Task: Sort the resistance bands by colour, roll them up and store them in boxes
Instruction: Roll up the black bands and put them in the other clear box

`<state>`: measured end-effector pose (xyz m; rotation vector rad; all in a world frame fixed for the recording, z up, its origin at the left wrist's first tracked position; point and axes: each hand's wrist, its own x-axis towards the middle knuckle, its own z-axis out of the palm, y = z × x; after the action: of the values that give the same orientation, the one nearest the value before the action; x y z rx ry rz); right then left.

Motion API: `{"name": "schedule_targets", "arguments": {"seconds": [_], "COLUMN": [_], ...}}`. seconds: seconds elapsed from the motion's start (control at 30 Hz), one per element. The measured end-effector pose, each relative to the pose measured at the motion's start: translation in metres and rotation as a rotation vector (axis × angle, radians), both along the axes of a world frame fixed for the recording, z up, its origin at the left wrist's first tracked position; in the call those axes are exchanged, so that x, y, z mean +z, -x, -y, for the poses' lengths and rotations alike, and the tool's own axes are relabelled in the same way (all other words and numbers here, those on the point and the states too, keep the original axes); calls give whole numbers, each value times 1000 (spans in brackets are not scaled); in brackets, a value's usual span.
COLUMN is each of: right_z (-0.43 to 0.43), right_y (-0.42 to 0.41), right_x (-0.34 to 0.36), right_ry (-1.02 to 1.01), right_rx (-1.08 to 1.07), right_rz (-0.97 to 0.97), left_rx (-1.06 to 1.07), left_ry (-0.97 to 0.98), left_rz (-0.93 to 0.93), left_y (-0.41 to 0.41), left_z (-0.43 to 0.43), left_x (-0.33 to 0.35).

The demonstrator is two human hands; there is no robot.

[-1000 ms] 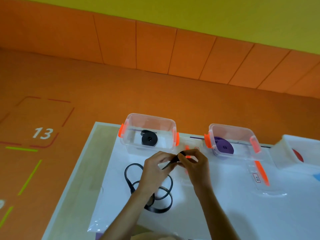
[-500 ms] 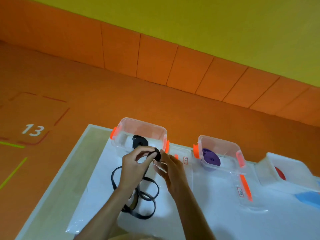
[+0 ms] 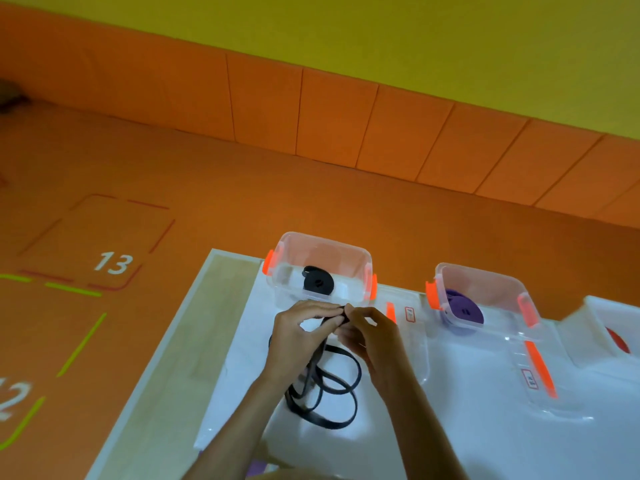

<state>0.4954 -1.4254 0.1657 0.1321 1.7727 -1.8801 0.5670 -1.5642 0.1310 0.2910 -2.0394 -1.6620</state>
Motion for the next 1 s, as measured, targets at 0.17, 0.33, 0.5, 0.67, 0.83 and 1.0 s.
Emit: {"name": "schedule_targets", "arguments": {"seconds": [0.17,0.33,0.5,0.67,0.83,1.0], "right_z": [2,-2,5,10,2,5], "right_y": [-13,-6,-4,-13,1,1], "right_x": [-5,-2,3,-2,5,1], "right_ry": [86,45,54,123,-36,119], "right_rx": [113,176,174,168,284,126], "right_rz": [19,-145,-262,-245,-362,-333], "left_rx": [-132,-145,-43,-133,-209,-145], "left_ry": [-153,-129,-269,-209,-34,-184], "left_rz": [70,81,41,38,102,45], "left_y": [-6,-10,-10,-11,-12,-1], "left_z": [21,24,26,46,52,42], "left_x": [-2,-1,3,19,31,36]}}
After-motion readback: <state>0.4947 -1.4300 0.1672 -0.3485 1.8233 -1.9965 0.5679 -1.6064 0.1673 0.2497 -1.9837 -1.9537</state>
